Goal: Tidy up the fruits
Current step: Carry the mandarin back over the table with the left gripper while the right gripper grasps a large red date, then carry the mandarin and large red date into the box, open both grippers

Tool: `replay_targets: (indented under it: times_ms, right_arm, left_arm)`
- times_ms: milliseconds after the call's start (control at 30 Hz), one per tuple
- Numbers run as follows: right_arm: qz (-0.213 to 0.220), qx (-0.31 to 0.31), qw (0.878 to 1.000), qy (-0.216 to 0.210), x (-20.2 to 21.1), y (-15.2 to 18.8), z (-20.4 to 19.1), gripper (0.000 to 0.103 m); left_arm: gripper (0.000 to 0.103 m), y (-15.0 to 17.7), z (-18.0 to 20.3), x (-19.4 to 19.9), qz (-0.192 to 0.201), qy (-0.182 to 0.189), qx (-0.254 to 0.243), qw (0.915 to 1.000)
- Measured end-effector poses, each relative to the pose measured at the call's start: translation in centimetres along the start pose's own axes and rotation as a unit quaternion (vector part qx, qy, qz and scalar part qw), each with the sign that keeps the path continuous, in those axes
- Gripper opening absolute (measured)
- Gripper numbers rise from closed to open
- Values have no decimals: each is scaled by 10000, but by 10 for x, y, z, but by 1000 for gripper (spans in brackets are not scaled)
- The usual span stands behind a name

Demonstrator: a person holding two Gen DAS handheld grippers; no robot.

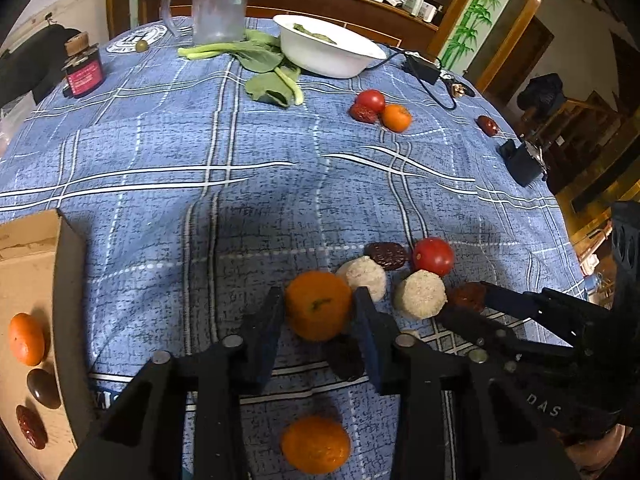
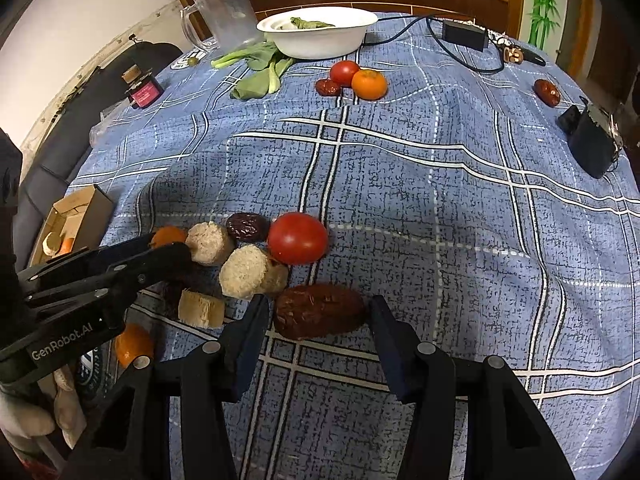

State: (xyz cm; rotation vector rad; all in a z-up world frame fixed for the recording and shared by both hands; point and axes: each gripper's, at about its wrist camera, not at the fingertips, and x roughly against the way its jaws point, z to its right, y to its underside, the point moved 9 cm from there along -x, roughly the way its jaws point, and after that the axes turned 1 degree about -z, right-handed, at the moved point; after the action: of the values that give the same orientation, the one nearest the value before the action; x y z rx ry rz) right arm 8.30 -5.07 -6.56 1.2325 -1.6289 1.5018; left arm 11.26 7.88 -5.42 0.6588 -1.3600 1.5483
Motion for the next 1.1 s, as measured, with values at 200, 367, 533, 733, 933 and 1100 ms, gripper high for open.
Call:
replay_targets:
  times_ms: [200,367,533,733,933,1100]
  right_arm:
    - [-36,-143,9998,-134,4,4,3,48]
    - [-26,-226,9994,-245,16,12,2,48]
    - [89,-189,9989,-409,35,13,-13,48]
    - [162,59,9975,-680,52,13,-56,49]
    - [154,507,9930,-1053,61,11,-129,49]
    - [81,959,9858,-1379,62,15,-195,49]
  left_arm:
    - [32,6,2,9,54,-141,-8,9999]
    - [32,10,2,33,241,-128,53,9996]
    - [32,18,-9,66,461,-82,286,9985]
    - [32,36,-45,106,676,-120,709,9951]
    - [33,69,-117,144,774,-390,1343,9871]
    - [33,99,-182,169,788,-703,1850,9770]
